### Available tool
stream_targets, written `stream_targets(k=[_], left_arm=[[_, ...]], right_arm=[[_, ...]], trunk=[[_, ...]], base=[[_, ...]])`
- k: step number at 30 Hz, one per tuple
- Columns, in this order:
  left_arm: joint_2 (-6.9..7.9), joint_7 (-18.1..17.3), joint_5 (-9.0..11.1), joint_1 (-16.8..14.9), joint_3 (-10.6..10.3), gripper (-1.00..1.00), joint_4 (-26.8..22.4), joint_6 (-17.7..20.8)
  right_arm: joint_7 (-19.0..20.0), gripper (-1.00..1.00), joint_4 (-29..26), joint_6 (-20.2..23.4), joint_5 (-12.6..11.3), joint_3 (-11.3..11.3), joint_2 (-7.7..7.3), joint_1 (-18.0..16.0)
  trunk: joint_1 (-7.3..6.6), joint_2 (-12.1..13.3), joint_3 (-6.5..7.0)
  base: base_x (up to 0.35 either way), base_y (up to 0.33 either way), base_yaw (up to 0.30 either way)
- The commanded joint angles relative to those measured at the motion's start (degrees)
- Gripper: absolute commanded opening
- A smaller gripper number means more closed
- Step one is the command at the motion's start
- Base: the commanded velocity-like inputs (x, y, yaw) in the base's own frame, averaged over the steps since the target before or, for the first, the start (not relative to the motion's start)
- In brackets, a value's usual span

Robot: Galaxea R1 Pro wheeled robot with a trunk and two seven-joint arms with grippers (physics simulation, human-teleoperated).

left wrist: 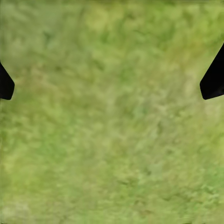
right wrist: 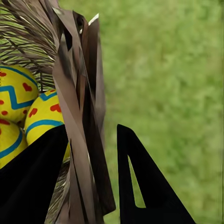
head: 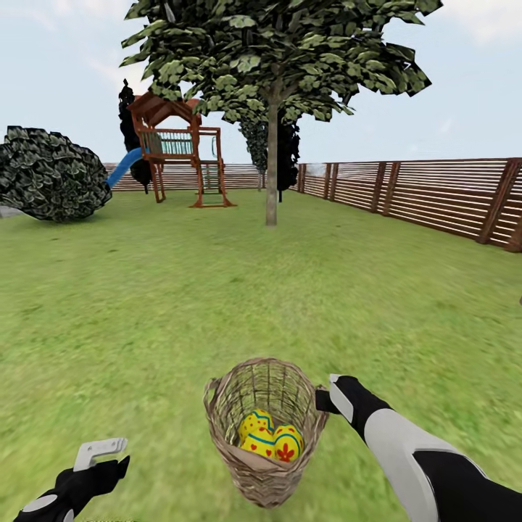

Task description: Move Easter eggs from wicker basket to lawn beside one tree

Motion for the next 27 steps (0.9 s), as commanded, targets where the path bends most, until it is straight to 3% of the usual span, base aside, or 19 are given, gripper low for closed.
stream_targets(k=[1,10,13,17,27], left_arm=[[0.00,-0.2,0.0,0.0,0.1,1.00,-0.1,0.3],[0.00,-0.2,-0.1,0.0,0.1,1.00,-0.1,0.3],[0.00,-0.3,0.0,0.0,0.1,1.00,-0.1,0.3],[0.08,-0.3,-0.1,0.0,0.0,1.00,-0.1,0.3],[0.09,-0.2,-0.1,0.0,0.0,1.00,-0.1,0.3]], right_arm=[[-0.4,-1.00,-0.1,0.1,-1.2,-0.7,0.11,0.0],[-0.4,-1.00,-0.1,0.1,-1.2,-0.6,0.28,0.0],[-0.4,-1.00,-0.1,0.0,-1.2,-0.6,0.29,0.0],[-0.4,-1.00,-0.1,0.0,-1.2,-0.6,0.29,0.0],[-0.4,-1.00,-0.1,0.0,-1.1,-0.3,0.29,0.0]], trunk=[[-0.23,0.4,0.14],[-2.20,4.0,1.75],[-2.20,4.0,1.75],[-2.20,4.0,1.75],[-2.20,4.0,1.75]], base=[[0.000,0.000,0.188],[0.000,0.000,0.271],[0.000,0.000,0.223],[0.085,0.021,0.045],[0.290,0.103,0.003]])
